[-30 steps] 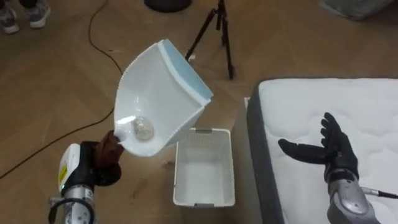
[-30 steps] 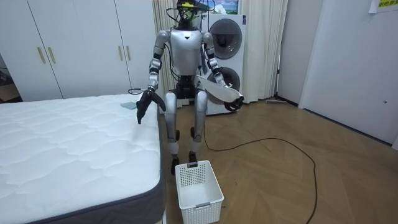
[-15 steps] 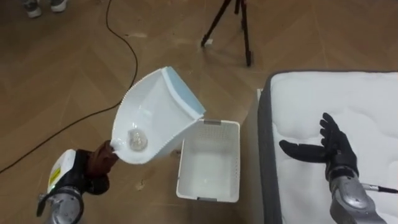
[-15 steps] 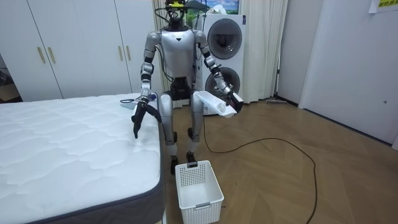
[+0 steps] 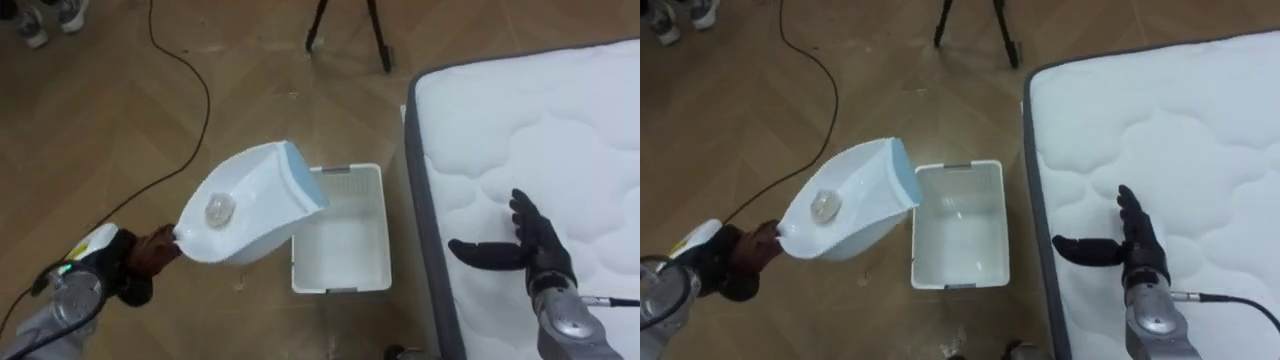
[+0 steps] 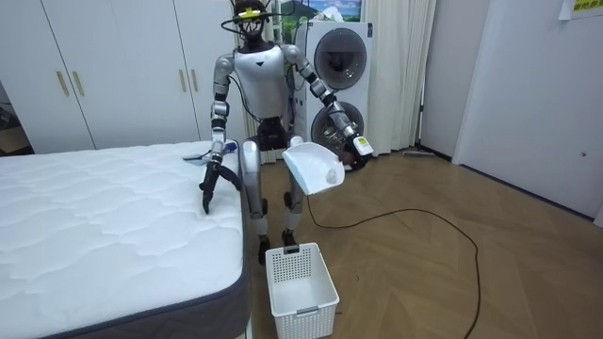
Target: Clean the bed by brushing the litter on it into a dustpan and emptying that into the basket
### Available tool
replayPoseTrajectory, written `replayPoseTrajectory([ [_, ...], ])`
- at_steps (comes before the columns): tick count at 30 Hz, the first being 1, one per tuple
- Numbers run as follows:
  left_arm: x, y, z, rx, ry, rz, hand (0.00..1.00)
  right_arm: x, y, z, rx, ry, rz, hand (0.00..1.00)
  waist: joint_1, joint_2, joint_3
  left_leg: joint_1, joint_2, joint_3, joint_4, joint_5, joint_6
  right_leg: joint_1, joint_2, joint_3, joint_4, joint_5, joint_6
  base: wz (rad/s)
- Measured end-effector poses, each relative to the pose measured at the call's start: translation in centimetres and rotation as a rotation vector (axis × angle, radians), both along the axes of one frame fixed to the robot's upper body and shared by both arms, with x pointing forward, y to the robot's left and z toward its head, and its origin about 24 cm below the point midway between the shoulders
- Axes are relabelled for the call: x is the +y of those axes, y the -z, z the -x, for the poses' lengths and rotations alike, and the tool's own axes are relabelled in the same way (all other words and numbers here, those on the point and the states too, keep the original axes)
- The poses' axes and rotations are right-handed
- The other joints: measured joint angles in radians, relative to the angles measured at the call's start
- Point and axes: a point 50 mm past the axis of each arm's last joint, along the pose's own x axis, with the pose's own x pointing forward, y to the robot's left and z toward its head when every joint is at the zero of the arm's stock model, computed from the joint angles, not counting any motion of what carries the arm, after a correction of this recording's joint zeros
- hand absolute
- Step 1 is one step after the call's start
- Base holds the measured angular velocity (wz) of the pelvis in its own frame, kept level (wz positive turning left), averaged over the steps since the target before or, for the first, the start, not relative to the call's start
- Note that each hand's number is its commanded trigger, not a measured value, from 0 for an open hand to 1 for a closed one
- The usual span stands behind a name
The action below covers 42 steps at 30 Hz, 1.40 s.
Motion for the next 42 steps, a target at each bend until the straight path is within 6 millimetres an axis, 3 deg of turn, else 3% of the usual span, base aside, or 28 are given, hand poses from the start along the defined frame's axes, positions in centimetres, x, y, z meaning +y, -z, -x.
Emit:
replayPoseTrajectory([
  [1,-0.2,-0.1,-0.3,0.010,0.026,-0.022,1.00,-0.1,-0.2,-0.1,-0.011,0.002,0.011,0.00,0.001,0.010,0.0021,-0.001,-0.001,0.010,-0.002,0.002,0.003,-0.008,-0.004,0.003,0.009,-0.001,0.001,-0.11],
  [4,0.1,-0.4,-0.5,0.032,0.080,-0.105,1.00,0.2,-0.4,-0.4,-0.030,-0.021,0.031,0.00,-0.015,0.012,0.0020,-0.009,-0.013,0.029,-0.002,0.004,0.006,-0.037,-0.022,0.016,0.049,-0.018,0.003,-0.01],
  [7,0.4,-0.7,-0.8,0.063,0.137,-0.197,1.00,0.5,-0.6,-0.8,-0.042,-0.049,0.056,0.00,-0.034,0.025,0.0082,-0.012,-0.012,0.041,-0.007,0.006,0.008,-0.042,-0.023,0.020,0.050,-0.020,0.004,-0.01],
  [12,1.3,-1.7,-1.3,0.060,0.200,-0.343,1.00,0.8,-1.1,-1.1,-0.079,-0.075,0.093,0.00,-0.056,0.050,0.0106,-0.031,-0.014,0.054,-0.005,0.006,0.009,-0.072,-0.027,0.029,0.064,-0.021,0.005,-0.03],
  [21,1.4,-2.9,-2.0,-0.064,0.299,-0.594,1.00,1.2,-1.1,-1.1,-0.093,-0.095,0.138,0.00,-0.059,0.067,0.0107,-0.018,-0.011,0.101,-0.010,0.006,0.009,-0.081,-0.027,0.054,0.083,-0.029,0.005,-0.06],
  [29,1.9,-3.5,-2.1,-0.147,0.308,-0.686,1.00,1.2,-1.4,-1.3,-0.099,-0.108,0.166,0.00,-0.055,0.085,0.0151,-0.010,-0.012,0.118,-0.027,0.007,0.010,-0.085,-0.033,0.055,0.088,-0.035,0.006,-0.01],
  [38,2.1,-3.9,-2.0,-0.220,0.291,-0.725,1.00,1.4,-1.7,-1.3,-0.117,-0.115,0.151,0.00,-0.055,0.094,0.0149,-0.011,-0.013,0.136,-0.022,0.007,0.011,-0.099,-0.033,0.070,0.103,-0.036,0.006,-0.04],
  [42,2.8,-3.7,-1.7,-0.205,0.265,-0.739,1.00,1.4,-1.8,-1.4,-0.116,-0.113,0.154,0.00,-0.060,0.111,0.0136,-0.012,-0.013,0.136,-0.023,0.007,0.011,-0.098,-0.033,0.069,0.105,-0.038,0.003,0.00],
])
